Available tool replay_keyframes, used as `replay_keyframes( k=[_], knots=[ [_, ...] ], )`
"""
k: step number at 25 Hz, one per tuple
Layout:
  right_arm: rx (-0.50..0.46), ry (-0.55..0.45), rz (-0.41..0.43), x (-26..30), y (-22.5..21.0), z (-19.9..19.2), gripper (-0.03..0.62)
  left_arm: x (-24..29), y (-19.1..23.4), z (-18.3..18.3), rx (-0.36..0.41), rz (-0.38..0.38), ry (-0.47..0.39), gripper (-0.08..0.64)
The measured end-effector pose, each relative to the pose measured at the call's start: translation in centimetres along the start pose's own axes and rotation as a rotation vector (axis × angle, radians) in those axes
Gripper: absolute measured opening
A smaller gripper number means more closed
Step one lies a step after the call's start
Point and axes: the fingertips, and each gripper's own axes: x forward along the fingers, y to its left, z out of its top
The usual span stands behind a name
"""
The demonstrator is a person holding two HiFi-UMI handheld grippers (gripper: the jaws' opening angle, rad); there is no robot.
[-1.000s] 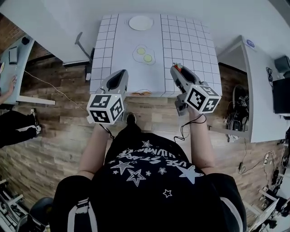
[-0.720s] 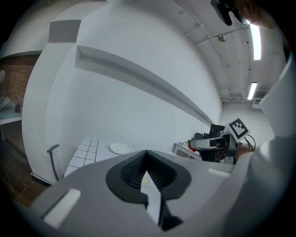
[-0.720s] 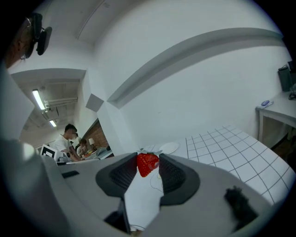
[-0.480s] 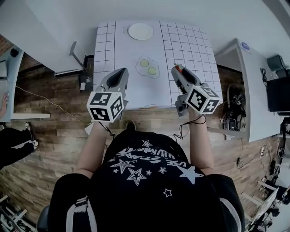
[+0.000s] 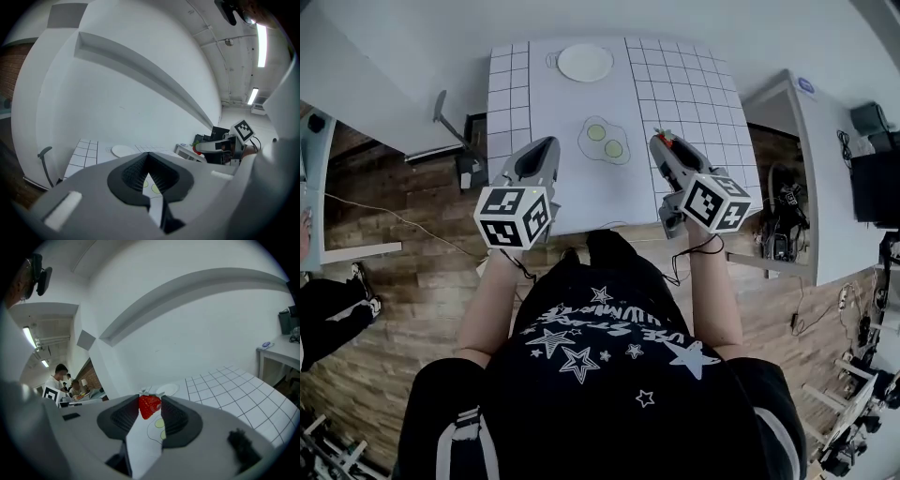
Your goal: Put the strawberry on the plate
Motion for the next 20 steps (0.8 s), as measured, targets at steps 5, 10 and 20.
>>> replay_keyframes(
  k=[5, 10, 20],
  knots=[
    [-0.001, 0.012, 0.041, 3.4, -1.4, 1.2, 0.156, 1.5, 1.7, 0.7, 0.006, 0.046, 0.001, 0.009],
    [-0.013, 0.016, 0.11, 8.5, -1.9, 4.0, 0.156, 3.2, 4.7, 3.7, 0.006, 0.115, -0.035, 0.009],
    [-0.025, 0.073, 0.158, 17.3, -4.4, 5.8, 0.156, 10.0, 8.8, 4.8, 0.004, 0.157, 0.012, 0.009]
  ],
)
